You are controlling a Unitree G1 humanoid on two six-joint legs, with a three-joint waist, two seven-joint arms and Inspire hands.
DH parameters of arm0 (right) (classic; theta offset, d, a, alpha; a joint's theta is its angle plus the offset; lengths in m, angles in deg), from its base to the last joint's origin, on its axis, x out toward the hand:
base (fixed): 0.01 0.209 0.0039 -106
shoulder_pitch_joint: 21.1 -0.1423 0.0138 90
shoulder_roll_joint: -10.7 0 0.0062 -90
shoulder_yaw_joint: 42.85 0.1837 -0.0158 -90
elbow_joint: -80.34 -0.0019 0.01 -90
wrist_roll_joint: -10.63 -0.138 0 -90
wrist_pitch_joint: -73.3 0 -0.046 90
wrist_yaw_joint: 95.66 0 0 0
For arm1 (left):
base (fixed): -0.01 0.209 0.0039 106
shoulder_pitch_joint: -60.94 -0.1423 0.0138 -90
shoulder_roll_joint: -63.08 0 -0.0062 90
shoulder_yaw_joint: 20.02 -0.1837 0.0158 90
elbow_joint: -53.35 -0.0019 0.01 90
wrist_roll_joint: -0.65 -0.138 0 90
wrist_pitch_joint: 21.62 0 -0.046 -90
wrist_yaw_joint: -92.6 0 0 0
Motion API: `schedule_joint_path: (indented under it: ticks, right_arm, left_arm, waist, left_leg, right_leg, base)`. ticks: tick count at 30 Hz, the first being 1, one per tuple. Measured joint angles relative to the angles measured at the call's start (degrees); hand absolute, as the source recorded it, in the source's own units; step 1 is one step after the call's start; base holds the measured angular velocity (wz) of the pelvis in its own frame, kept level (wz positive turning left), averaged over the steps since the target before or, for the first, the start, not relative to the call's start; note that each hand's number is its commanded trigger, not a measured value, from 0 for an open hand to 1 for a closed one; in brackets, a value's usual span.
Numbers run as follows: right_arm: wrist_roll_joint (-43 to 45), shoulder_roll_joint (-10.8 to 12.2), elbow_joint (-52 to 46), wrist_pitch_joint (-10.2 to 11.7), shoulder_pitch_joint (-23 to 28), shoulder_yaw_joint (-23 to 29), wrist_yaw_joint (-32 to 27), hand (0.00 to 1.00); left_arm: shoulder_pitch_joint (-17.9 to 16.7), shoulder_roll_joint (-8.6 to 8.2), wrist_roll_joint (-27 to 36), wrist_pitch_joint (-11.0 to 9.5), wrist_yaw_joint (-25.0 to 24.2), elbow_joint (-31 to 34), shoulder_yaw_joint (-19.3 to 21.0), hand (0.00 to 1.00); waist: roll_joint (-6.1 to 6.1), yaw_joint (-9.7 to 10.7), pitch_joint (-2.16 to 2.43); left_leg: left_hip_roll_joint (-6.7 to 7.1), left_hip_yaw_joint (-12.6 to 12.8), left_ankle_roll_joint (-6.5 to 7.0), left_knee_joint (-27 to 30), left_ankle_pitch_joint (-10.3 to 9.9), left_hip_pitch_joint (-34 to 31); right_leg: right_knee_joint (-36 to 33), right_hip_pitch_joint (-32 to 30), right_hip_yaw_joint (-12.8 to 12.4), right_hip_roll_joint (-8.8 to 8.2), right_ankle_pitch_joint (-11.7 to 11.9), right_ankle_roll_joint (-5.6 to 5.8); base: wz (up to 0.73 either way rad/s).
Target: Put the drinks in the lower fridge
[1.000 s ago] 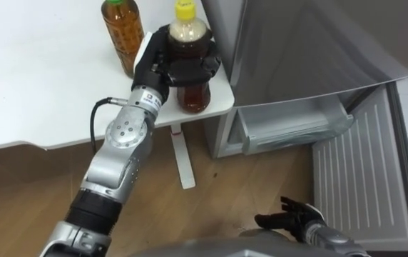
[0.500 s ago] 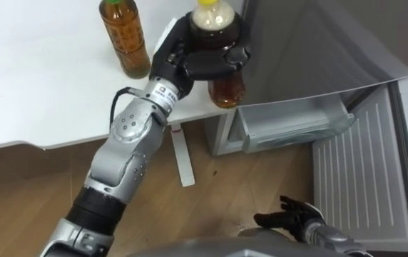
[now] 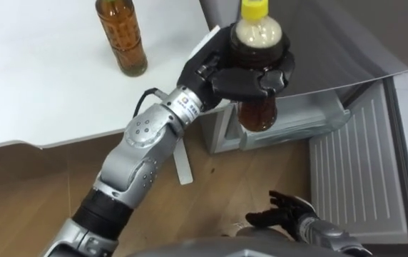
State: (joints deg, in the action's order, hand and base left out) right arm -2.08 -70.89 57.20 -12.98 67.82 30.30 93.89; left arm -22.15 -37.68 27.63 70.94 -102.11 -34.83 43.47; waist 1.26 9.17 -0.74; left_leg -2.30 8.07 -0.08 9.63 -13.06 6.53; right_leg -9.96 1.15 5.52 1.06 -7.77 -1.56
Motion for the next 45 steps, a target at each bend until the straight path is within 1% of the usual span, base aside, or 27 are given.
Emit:
schedule_joint_path:
  ticks: [4,6,9,10,12,16,19,22,24,28,30,34,37,39,41,43,45]
  right_arm:
    - [0.96,0.16,-2.58,-0.02,0.58,0.01,0.68,0.0]
    - [1.37,0.17,-5.45,-0.01,1.16,-0.06,0.87,0.0]
    - [3.3,0.15,-13.13,0.17,2.59,0.0,2.08,0.0]
    - [3.57,0.16,-14.06,0.24,2.76,0.0,2.33,0.0]
    - [4.3,0.13,-17.3,0.55,4.06,0.1,3.33,0.0]
    - [3.87,0.09,-21.56,0.58,6.09,-0.29,4.99,0.0]
    - [3.48,-0.07,-24.15,0.62,6.95,-2.04,6.02,0.0]
    - [1.96,-0.19,-26.65,0.6,7.43,-2.28,7.56,0.0]
    - [0.46,-1.2,-29.41,0.61,8.28,-2.29,8.54,0.0]
    - [-0.82,-1.9,-31.13,0.62,8.89,-2.1,9.43,0.0]
    - [-0.83,-1.94,-31.84,0.62,9.18,-2.13,10.49,0.0]
    - [-3.03,-1.97,-32.31,0.62,9.17,-2.1,12.36,0.0]
    - [-3.26,-2.09,-33.48,0.62,9.31,-2.11,13.21,0.0]
    - [-3.43,-2.23,-34.53,0.71,9.4,-2.11,14.23,0.0]
    - [-4.75,-2.26,-34.5,0.76,9.44,-2.12,14.82,0.0]
    - [-5.41,-2.41,-34.5,0.76,9.53,-2.12,15.18,0.0]
    - [-5.62,-2.47,-34.4,0.75,9.53,-2.08,15.59,0.0]
  left_arm:
    - [0.0,0.39,0.32,0.0,-0.37,-0.04,-0.94,1.0]
    - [0.0,0.78,0.5,-0.08,-0.94,-0.53,-1.26,1.0]
    - [-0.14,1.2,0.36,-0.07,-2.65,-2.32,-2.01,1.0]
    - [-0.15,1.32,0.36,-0.07,-2.95,-2.49,-2.07,1.0]
    - [-0.15,2.47,0.36,-0.09,-3.9,-2.52,-2.71,1.0]
    - [-0.15,3.61,0.09,-0.29,-4.27,-4.37,-3.11,1.0]
    - [-0.15,4.19,-2.18,-0.6,-4.3,-6.6,-3.2,1.0]
    - [-0.14,4.73,-3.64,-0.74,-4.33,-9.25,-3.21,1.0]
    - [-0.15,5.22,-5.56,-0.79,-4.28,-11.09,-3.21,1.0]
    - [-0.16,5.94,-8.59,-0.8,-4.35,-12.28,-3.25,1.0]
    - [-0.16,6.47,-8.8,-0.82,-4.36,-12.32,-3.43,1.0]
    - [-0.27,6.76,-8.8,-1.1,-4.72,-12.45,-3.8,1.0]
    - [-0.27,6.88,-8.8,-1.6,-4.96,-12.52,-3.8,1.0]
    - [-0.27,6.97,-8.8,-2.6,-5.19,-13.41,-3.8,1.0]
    - [-0.27,7.05,-8.8,-3.08,-5.48,-14.71,-3.74,1.0]
    - [-0.27,7.38,-8.84,-3.08,-5.62,-16.05,-3.74,1.0]
    - [-0.57,8.34,-9.89,-3.07,-5.6,-17.21,-3.74,1.0]
  waist:
    - [0.04,0.17,-0.03]
    - [0.16,0.07,-0.11]
    - [0.63,0.09,-0.39]
    - [0.7,0.09,-0.43]
    - [1.01,0.11,-0.41]
    - [1.12,0.14,-0.42]
    - [1.22,0.13,-0.42]
    - [1.22,0.13,-0.42]
    - [1.25,0.13,-0.4]
    - [1.45,0.52,-0.39]
    - [1.59,0.65,-0.36]
    - [1.6,0.94,-0.35]
    - [1.6,1.26,-0.35]
    - [1.6,1.39,-0.35]
    - [1.62,1.3,-0.33]
    - [1.61,1.28,-0.33]
    - [1.61,1.28,-0.33]
  left_leg:
    - [0.02,0.08,0.0,-0.03,0.0,0.01]
    - [-0.09,0.82,0.0,-0.02,0.0,0.04]
    - [-0.12,1.5,-0.01,-0.02,0.01,0.06]
    - [-0.1,1.48,-0.01,-0.02,0.01,0.02]
    - [-0.05,1.45,-0.01,-0.01,0.01,0.0]
    - [-0.12,1.42,-0.01,-0.01,0.0,-0.15]
    - [-0.1,1.5,-0.01,0.01,0.0,-0.2]
    - [-0.03,1.8,-0.01,0.0,0.0,-0.61]
    - [-0.06,2.83,-0.01,0.0,0.0,-1.0]
    - [0.0,2.8,0.0,0.01,0.0,-1.11]
    - [-0.01,2.81,0.0,0.02,0.0,-1.13]
    - [0.01,2.82,0.0,0.03,0.0,-1.16]
    - [0.01,2.91,0.0,0.03,0.0,-1.14]
    - [-0.05,3.13,0.0,0.01,0.0,-0.95]
    - [-0.11,3.75,0.0,0.02,0.0,-0.85]
    - [-0.12,4.08,0.0,0.05,0.0,-0.85]
    - [-0.14,4.36,-0.01,0.15,0.0,-0.9]
  right_leg:
    - [0.0,-0.01,-0.15,0.0,0.08,-0.13]
    - [-0.02,-0.1,-0.37,0.06,0.13,-0.22]
    - [0.0,-0.31,-0.81,0.12,0.14,-0.23]
    - [0.0,-0.34,-0.81,0.1,0.14,-0.23]
    - [-0.1,-0.67,-0.89,0.07,0.15,-0.22]
    - [-0.7,-1.12,-1.14,0.04,0.16,-0.21]
    - [-0.82,-1.32,-1.66,0.1,0.16,-0.21]
    - [-1.39,-2.33,-2.11,0.1,0.16,-0.21]
    - [-1.87,-3.11,-2.3,0.07,0.16,-0.2]
    - [-1.89,-3.21,-2.21,0.03,0.19,-0.17]
    - [-1.87,-3.22,-2.17,0.06,0.19,-0.18]
    - [-1.8,-3.18,-2.14,0.03,0.19,-0.18]
    - [-1.81,-3.18,-2.16,0.03,0.2,-0.18]
    - [-1.86,-3.07,-2.23,0.07,0.21,-0.2]
    - [-1.89,-3.04,-2.33,0.1,0.22,-0.21]
    - [-1.93,-3.14,-2.44,0.11,0.22,-0.22]
    - [-2.22,-3.4,-2.84,0.16,0.24,-0.23]
  base:
    - [-0.01]
    - [-0.06]
    - [-0.07]
    - [-0.03]
    - [0.0]
    - [-0.05]
    - [-0.09]
    - [-0.08]
    - [-0.08]
    - [-0.01]
    - [0.0]
    - [0.0]
    - [0.0]
    - [-0.04]
    - [-0.06]
    - [-0.05]
    - [-0.08]
